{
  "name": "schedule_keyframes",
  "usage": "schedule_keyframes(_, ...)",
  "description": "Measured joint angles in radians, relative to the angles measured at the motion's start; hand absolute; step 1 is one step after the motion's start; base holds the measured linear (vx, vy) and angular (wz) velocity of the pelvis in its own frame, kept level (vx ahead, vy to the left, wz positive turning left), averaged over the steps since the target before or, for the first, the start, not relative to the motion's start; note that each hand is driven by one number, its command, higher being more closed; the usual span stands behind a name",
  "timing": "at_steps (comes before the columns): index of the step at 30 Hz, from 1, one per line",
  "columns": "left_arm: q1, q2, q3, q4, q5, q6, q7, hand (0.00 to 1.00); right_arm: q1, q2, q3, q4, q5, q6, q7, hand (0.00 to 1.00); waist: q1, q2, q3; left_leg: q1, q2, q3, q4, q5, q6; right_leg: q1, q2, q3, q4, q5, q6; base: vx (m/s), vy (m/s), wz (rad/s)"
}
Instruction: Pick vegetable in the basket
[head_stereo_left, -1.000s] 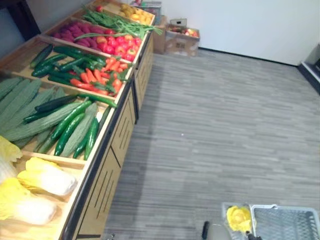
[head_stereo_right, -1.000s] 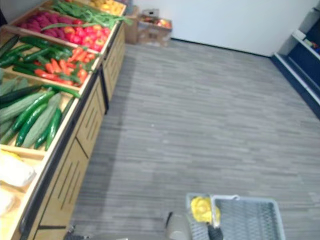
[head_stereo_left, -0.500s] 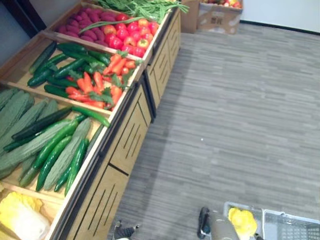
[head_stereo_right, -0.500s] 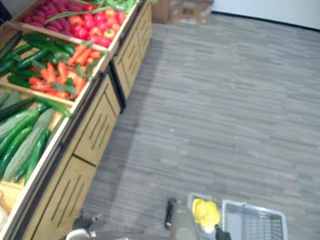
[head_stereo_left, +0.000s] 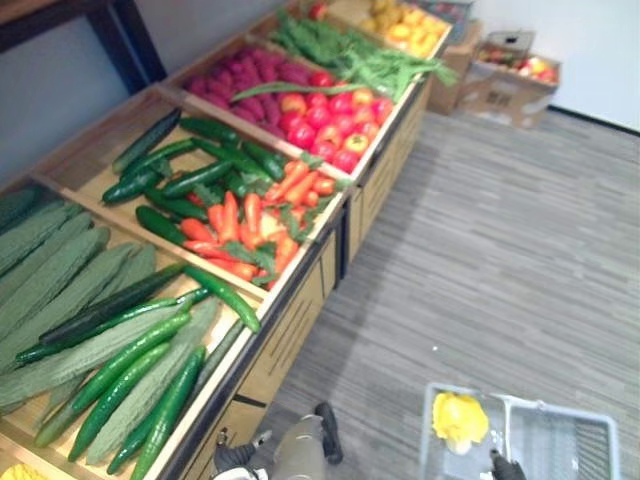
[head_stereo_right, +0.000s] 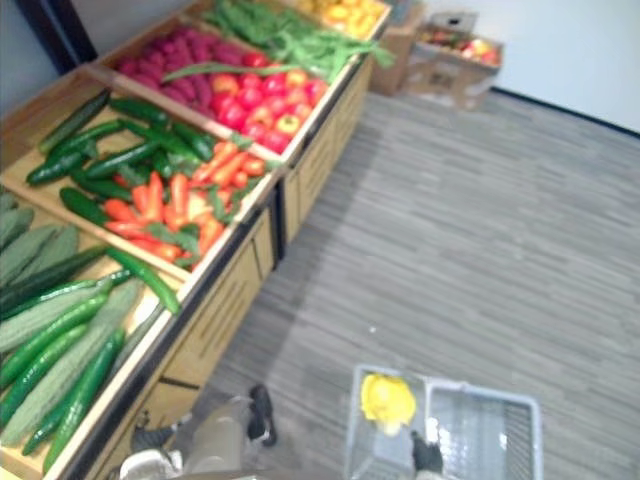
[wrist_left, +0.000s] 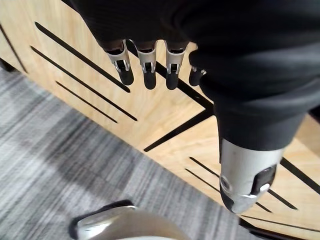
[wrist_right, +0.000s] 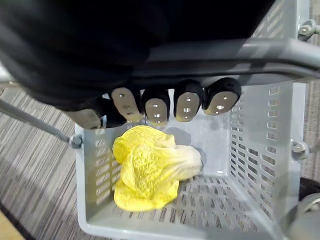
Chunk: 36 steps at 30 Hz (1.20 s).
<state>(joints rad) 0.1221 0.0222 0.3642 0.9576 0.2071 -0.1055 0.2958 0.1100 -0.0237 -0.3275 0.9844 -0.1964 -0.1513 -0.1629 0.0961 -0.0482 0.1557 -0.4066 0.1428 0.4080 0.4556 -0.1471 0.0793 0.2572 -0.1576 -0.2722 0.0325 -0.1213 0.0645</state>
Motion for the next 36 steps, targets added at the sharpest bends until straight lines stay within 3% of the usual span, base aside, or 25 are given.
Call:
schedule_keyframes(2,0.03,0.001,0.01,0.029,0.016,0.008,-0.007,0.0,-0.025,-0.001,0.024,0.016,0.0,0.0,0.01,1.0,0.006,-0.017,-0.008,0.059,-0.031,0.034,-0.049,-0.012,0.02,-0.003,-0.032,0.066,0.062,0.047,0.037,0.4,0.238,0.09)
schedule_keyframes(4,0.051,0.016,0.013,0.05,0.045,0.012,-0.01,0.0,-0.044,-0.004,0.03,0.034,-0.003,-0.009,0.017,1.0,0.016,-0.035,-0.021,0.134,-0.075,0.044,-0.139,-0.014,0.019,-0.09,-0.072,0.126,0.267,0.068,0.071,0.28,0.172,-0.05)
schedule_keyframes(6,0.064,0.033,-0.004,0.068,0.05,0.03,-0.026,0.0,-0.073,-0.02,0.057,0.049,-0.014,-0.032,0.017,1.0,0.014,-0.044,-0.02,0.216,-0.098,0.047,-0.216,-0.024,-0.007,-0.24,-0.109,0.168,0.603,0.152,0.235,0.25,0.137,-0.06)
schedule_keyframes(8,0.085,0.054,-0.048,0.076,0.051,0.045,-0.035,0.0,-0.08,-0.025,0.11,0.036,-0.045,-0.07,0.019,1.0,-0.011,-0.049,-0.015,0.327,-0.1,0.008,-0.269,-0.036,-0.008,-0.389,-0.114,0.112,0.982,0.174,0.221,0.29,0.068,0.3)
schedule_keyframes(9,0.089,0.058,-0.056,0.076,0.052,0.046,-0.039,0.0,-0.08,-0.025,0.116,0.032,-0.046,-0.073,0.02,1.0,-0.013,-0.047,-0.015,0.35,-0.1,-0.004,-0.283,-0.037,-0.008,-0.412,-0.115,0.088,1.025,0.165,0.205,0.28,-0.009,0.58)
schedule_keyframes(10,0.088,0.063,-0.063,0.074,0.051,0.049,-0.039,0.0,-0.077,-0.026,0.117,0.022,-0.047,-0.072,0.02,1.0,-0.015,-0.051,-0.016,0.394,-0.095,-0.038,-0.303,-0.039,-0.012,-0.454,-0.112,0.043,1.051,0.137,0.159,0.24,-0.04,0.56)
schedule_keyframes(11,0.085,0.063,-0.063,0.071,0.051,0.049,-0.039,0.0,-0.075,-0.026,0.112,0.021,-0.045,-0.072,0.02,1.0,-0.016,-0.052,-0.015,0.411,-0.091,-0.052,-0.31,-0.036,-0.009,-0.47,-0.111,0.025,1.038,0.116,0.141,0.29,-0.087,0.95)
schedule_keyframes(13,0.063,0.061,-0.065,0.058,0.041,0.041,-0.039,0.0,-0.067,-0.025,0.051,0.023,-0.039,-0.071,0.019,1.0,-0.026,-0.05,-0.016,0.426,-0.073,-0.149,-0.312,-0.027,-0.023,-0.501,-0.11,-0.015,0.831,0.029,0.112,0.28,-0.143,1.29)
schedule_keyframes(16,0.044,0.057,-0.058,0.055,0.033,0.029,-0.039,0.0,-0.069,-0.024,0.0,0.044,-0.039,-0.063,0.019,1.0,-0.031,-0.044,-0.015,0.42,-0.041,-0.259,-0.311,-0.027,-0.059,-0.509,-0.105,0.039,0.477,0.039,0.084,0.29,-0.219,1.22)
schedule_keyframes(18,0.026,0.05,-0.046,0.051,0.032,0.028,-0.04,0.0,-0.069,-0.011,-0.02,0.054,-0.038,-0.049,0.019,1.0,-0.017,-0.034,-0.013,0.406,0.011,-0.345,-0.305,-0.039,-0.107,-0.511,-0.106,0.11,0.317,0.112,0.05,0.33,-0.378,1.05)
schedule_keyframes(20,0.026,0.047,-0.04,0.034,0.033,0.027,-0.041,0.0,-0.066,-0.002,-0.02,0.052,-0.039,-0.045,0.021,1.0,-0.008,-0.032,-0.012,0.393,0.059,-0.422,-0.288,-0.062,-0.161,-0.506,-0.128,0.143,0.261,0.173,0.05,0.32,-0.506,1.01)
schedule_keyframes(21,0.025,0.047,-0.022,0.028,0.033,0.026,-0.042,0.0,-0.065,-0.002,-0.017,0.052,-0.039,-0.045,0.021,1.0,-0.009,-0.035,-0.015,0.385,0.091,-0.477,-0.281,-0.075,-0.202,-0.496,-0.142,0.167,0.25,0.224,0.041,0.26,-0.564,1.07)
schedule_keyframes(22,0.026,0.051,-0.012,0.028,0.033,0.025,-0.043,0.0,-0.059,-0.001,-0.017,0.053,-0.039,-0.043,0.022,1.0,-0.01,-0.049,-0.024,0.371,0.103,-0.515,-0.281,-0.081,-0.234,-0.487,-0.146,0.182,0.252,0.314,0.018,0.24,-0.748,1.31)
schedule_keyframes(23,0.021,0.061,-0.002,0.036,0.032,0.023,-0.044,0.0,-0.055,-0.006,-0.02,0.055,-0.039,-0.038,0.025,1.0,-0.01,-0.056,-0.031,0.357,0.119,-0.561,-0.294,-0.081,-0.259,-0.471,-0.144,0.2,0.282,0.311,0.1,0.11,-0.542,1.16)
schedule_keyframes(25,0.019,0.025,0.005,0.06,0.031,0.021,-0.055,0.0,-0.061,-0.048,-0.031,0.061,-0.037,-0.025,0.034,1.0,-0.015,0.016,-0.039,0.336,0.193,-0.589,-0.323,0.001,-0.259,-0.471,-0.079,0.219,0.367,0.199,0.098,0.11,-0.561,1.17)
schedule_keyframes(26,0.022,0.013,0.005,0.066,0.031,0.022,-0.058,0.0,-0.061,-0.068,-0.038,0.061,-0.031,-0.027,0.04,1.0,-0.018,0.031,-0.034,0.34,0.212,-0.592,-0.34,0.05,-0.267,-0.487,-0.074,0.249,0.445,0.138,0.135,0.09,-0.473,1.12)
schedule_keyframes(27,0.032,0.005,0.009,0.069,0.03,0.022,-0.057,0.0,-0.057,-0.073,-0.039,0.057,-0.027,-0.033,0.043,1.0,-0.031,0.035,-0.037,0.341,0.214,-0.597,-0.354,0.079,-0.295,-0.486,-0.084,0.267,0.478,0.056,0.144,0.06,-0.501,1.24)
schedule_keyframes(28,0.047,0.014,0.028,0.075,0.026,0.021,-0.056,0.0,-0.042,-0.072,-0.026,0.055,-0.028,-0.035,0.042,1.0,-0.045,0.008,-0.049,0.34,0.202,-0.598,-0.364,0.093,-0.312,-0.416,-0.101,0.252,0.4,-0.034,0.184,0.03,-0.406,1.18)
schedule_keyframes(29,0.045,0.02,0.047,0.084,0.007,0.021,-0.056,0.0,-0.042,-0.076,-0.015,0.067,-0.033,-0.033,0.043,1.0,-0.041,0.0,-0.056,0.343,0.215,-0.601,-0.388,0.104,-0.324,-0.374,-0.088,0.218,0.366,-0.12,0.186,0.03,-0.395,0.88)
schedule_keyframes(30,0.037,0.006,0.069,0.097,-0.01,0.022,-0.055,0.0,-0.058,-0.079,-0.012,0.083,-0.034,-0.028,0.044,1.0,-0.033,0.018,-0.057,0.342,0.245,-0.592,-0.404,0.133,-0.331,-0.373,-0.064,0.197,0.374,-0.168,0.179,-0.04,-0.376,0.33)
schedule_keyframes(31,0.033,-0.027,0.114,0.109,-0.045,0.023,-0.048,0.0,-0.083,-0.085,-0.007,0.094,-0.033,-0.024,0.046,1.0,-0.033,0.04,-0.046,0.336,0.276,-0.576,-0.406,0.194,-0.323,-0.377,-0.03,0.187,0.4,-0.181,0.162,-0.1,-0.405,0.25)
schedule_keyframes(32,0.044,-0.043,0.156,0.115,-0.106,0.022,-0.042,0.0,-0.081,-0.068,-0.012,0.093,-0.027,-0.024,0.059,1.0,-0.036,0.033,-0.045,0.309,0.275,-0.566,-0.388,0.31,-0.297,-0.386,-0.026,0.16,0.425,-0.196,0.133,-0.13,-0.394,0.25)
schedule_keyframes(33,0.047,-0.044,0.162,0.114,-0.122,0.022,-0.041,0.0,-0.081,-0.065,-0.012,0.092,-0.025,-0.025,0.061,1.0,-0.037,0.031,-0.045,0.3,0.274,-0.562,-0.381,0.333,-0.293,-0.386,-0.026,0.156,0.429,-0.201,0.125,-0.12,-0.326,0.35)
schedule_keyframes(34,0.052,-0.051,0.191,0.107,-0.163,0.025,-0.037,0.0,-0.08,-0.064,-0.006,0.088,-0.022,-0.029,0.063,1.0,-0.041,0.027,-0.044,0.268,0.273,-0.529,-0.367,0.419,-0.266,-0.385,-0.023,0.134,0.427,-0.22,0.101,-0.08,-0.286,0.26)
schedule_keyframes(36,0.057,-0.057,0.217,0.106,-0.205,0.03,-0.028,0.0,-0.078,-0.074,0.004,0.085,-0.022,-0.032,0.063,1.0,-0.054,0.029,-0.041,0.228,0.269,-0.418,-0.333,0.487,-0.209,-0.386,-0.029,0.1,0.424,-0.219,0.077,-0.09,-0.308,0.38)
